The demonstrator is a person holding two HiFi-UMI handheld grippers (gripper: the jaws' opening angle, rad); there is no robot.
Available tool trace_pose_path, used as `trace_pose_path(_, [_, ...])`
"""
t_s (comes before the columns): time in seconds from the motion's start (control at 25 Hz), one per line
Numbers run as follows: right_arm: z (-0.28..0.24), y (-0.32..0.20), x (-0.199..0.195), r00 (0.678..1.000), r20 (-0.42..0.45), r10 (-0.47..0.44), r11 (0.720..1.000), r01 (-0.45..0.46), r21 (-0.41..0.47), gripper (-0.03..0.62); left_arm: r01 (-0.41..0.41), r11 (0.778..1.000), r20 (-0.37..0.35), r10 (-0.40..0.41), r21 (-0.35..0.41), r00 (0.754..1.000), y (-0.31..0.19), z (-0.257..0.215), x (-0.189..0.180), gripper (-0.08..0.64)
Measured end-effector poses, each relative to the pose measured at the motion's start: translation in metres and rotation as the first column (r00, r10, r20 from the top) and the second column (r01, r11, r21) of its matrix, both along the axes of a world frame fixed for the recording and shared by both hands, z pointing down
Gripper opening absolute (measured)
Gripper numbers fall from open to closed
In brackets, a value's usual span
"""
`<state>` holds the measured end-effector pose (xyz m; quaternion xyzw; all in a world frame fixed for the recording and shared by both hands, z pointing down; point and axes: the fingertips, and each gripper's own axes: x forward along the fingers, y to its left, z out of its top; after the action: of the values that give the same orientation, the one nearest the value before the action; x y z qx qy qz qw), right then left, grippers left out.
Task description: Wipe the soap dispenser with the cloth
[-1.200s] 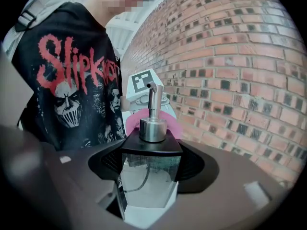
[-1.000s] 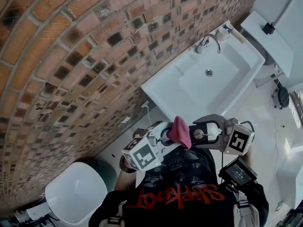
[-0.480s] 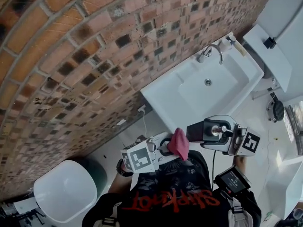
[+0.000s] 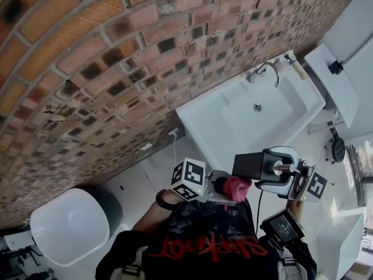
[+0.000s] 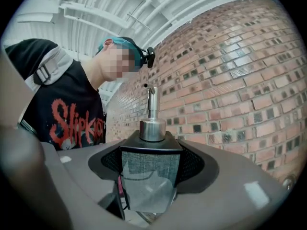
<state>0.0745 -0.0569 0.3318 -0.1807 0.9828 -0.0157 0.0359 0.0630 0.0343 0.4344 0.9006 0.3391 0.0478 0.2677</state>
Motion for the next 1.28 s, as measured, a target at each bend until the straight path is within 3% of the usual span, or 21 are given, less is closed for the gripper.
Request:
trace_pose_path(0.08, [-0.010,0.002,0.003,1.000,-0.001,0.011,1.000,-0.011,0.027,0.302,0.039,0.997,0.057,-0.036,-0.068,0.998,-0.011,0.017,0.000,0.094])
trace_pose_path(0.16, [-0.011,0.001,0.006,0.998,-0.050,0.035,0.999,-0.033,0.037,0.302,0.094,0.994,0.147,-0.084,-0.060,0.986,-0.021,0.043,-0.001,0.094])
trace_pose_path(0.2, [-0.009,0.000,0.007,0.996,-0.080,0.046,0.999,-0.044,0.033,0.302,0.137,0.991,0.224,-0.132,-0.005,0.966,-0.028,0.061,-0.001,0.094])
trace_pose_path(0.24, [-0.006,-0.003,0.008,0.993,-0.108,0.055,0.998,-0.053,0.024,0.303,0.179,0.980,0.313,-0.199,0.092,0.929,-0.038,0.083,-0.003,0.094])
trace_pose_path(0.32, [0.007,-0.009,0.008,0.984,-0.163,0.075,0.997,-0.076,-0.004,0.303,0.221,0.932,0.427,-0.332,0.288,0.841,-0.059,0.114,-0.010,0.094])
trace_pose_path(0.36, [0.017,-0.012,0.008,0.978,-0.190,0.084,0.996,-0.090,-0.024,0.302,0.243,0.913,0.429,-0.372,0.327,0.823,-0.067,0.116,-0.013,0.094])
trace_pose_path(0.44, [0.033,-0.015,0.005,0.972,-0.217,0.090,0.992,-0.107,-0.068,0.303,0.322,0.881,0.365,-0.443,0.347,0.819,-0.085,0.097,-0.016,0.094])
trace_pose_path(0.48, [0.040,-0.015,0.002,0.973,-0.215,0.085,0.990,-0.106,-0.088,0.302,0.374,0.844,0.315,-0.500,0.384,0.807,-0.098,0.083,-0.018,0.094])
trace_pose_path(0.52, [0.044,-0.014,-0.002,0.975,-0.210,0.075,0.990,-0.099,-0.105,0.302,0.430,0.780,0.251,-0.575,0.455,0.779,-0.113,0.068,-0.021,0.094])
trace_pose_path(0.56, [0.048,-0.012,-0.007,0.977,-0.203,0.061,0.989,-0.086,-0.119,0.302,0.482,0.685,0.167,-0.653,0.546,0.739,-0.129,0.051,-0.024,0.094])
trace_pose_path(0.64, [0.052,-0.005,-0.018,0.984,-0.179,0.013,0.989,-0.039,-0.142,0.303,0.550,0.457,-0.027,-0.751,0.699,0.659,-0.154,0.011,-0.030,0.094])
trace_pose_path(0.68, [0.051,0.001,-0.024,0.987,-0.158,-0.017,0.989,-0.007,-0.150,0.303,0.558,0.348,-0.112,-0.768,0.753,0.631,-0.163,-0.007,-0.031,0.094])
trace_pose_path(0.76, [0.044,0.012,-0.035,0.992,-0.102,-0.075,0.986,0.058,-0.154,0.304,0.495,0.159,-0.210,-0.766,0.854,0.608,-0.175,-0.020,-0.028,0.094])
trace_pose_path(0.8, [0.039,0.016,-0.037,0.993,-0.072,-0.094,0.985,0.082,-0.150,0.304,0.432,0.089,-0.222,-0.755,0.898,0.617,-0.177,-0.017,-0.024,0.094])
trace_pose_path(0.84, [0.032,0.016,-0.038,0.994,-0.041,-0.102,0.985,0.095,-0.142,0.304,0.367,0.041,-0.220,-0.737,0.929,0.639,-0.175,-0.011,-0.019,0.094])
trace_pose_path(0.88, [0.026,0.014,-0.037,0.995,-0.012,-0.098,0.987,0.095,-0.133,0.304,0.313,0.011,-0.212,-0.712,0.950,0.670,-0.170,-0.004,-0.013,0.094])
trace_pose_path(0.92, [0.019,0.010,-0.033,0.996,0.015,-0.085,0.989,0.086,-0.123,0.304,0.271,-0.003,-0.200,-0.682,0.963,0.703,-0.162,0.004,-0.008,0.094])
trace_pose_path(0.96, [0.013,0.006,-0.029,0.997,0.035,-0.067,0.991,0.071,-0.114,0.303,0.240,-0.008,-0.187,-0.652,0.971,0.735,-0.152,0.011,-0.004,0.094])
trace_pose_path(1.04, [0.005,0.003,-0.019,0.997,0.066,-0.037,0.993,0.044,-0.109,0.304,0.203,0.007,-0.157,-0.606,0.979,0.780,-0.131,0.025,0.001,0.092])
trace_pose_path(1.12, [0.002,0.004,-0.012,0.994,0.101,-0.032,0.992,0.044,-0.121,0.304,0.201,0.033,-0.144,-0.586,0.979,0.798,-0.118,0.031,0.000,0.094])
trace_pose_path(1.28, [-0.011,0.003,0.001,0.982,0.185,-0.024,0.992,0.047,-0.119,0.304,0.180,0.048,-0.121,-0.571,0.983,0.812,-0.116,0.041,-0.001,0.094])
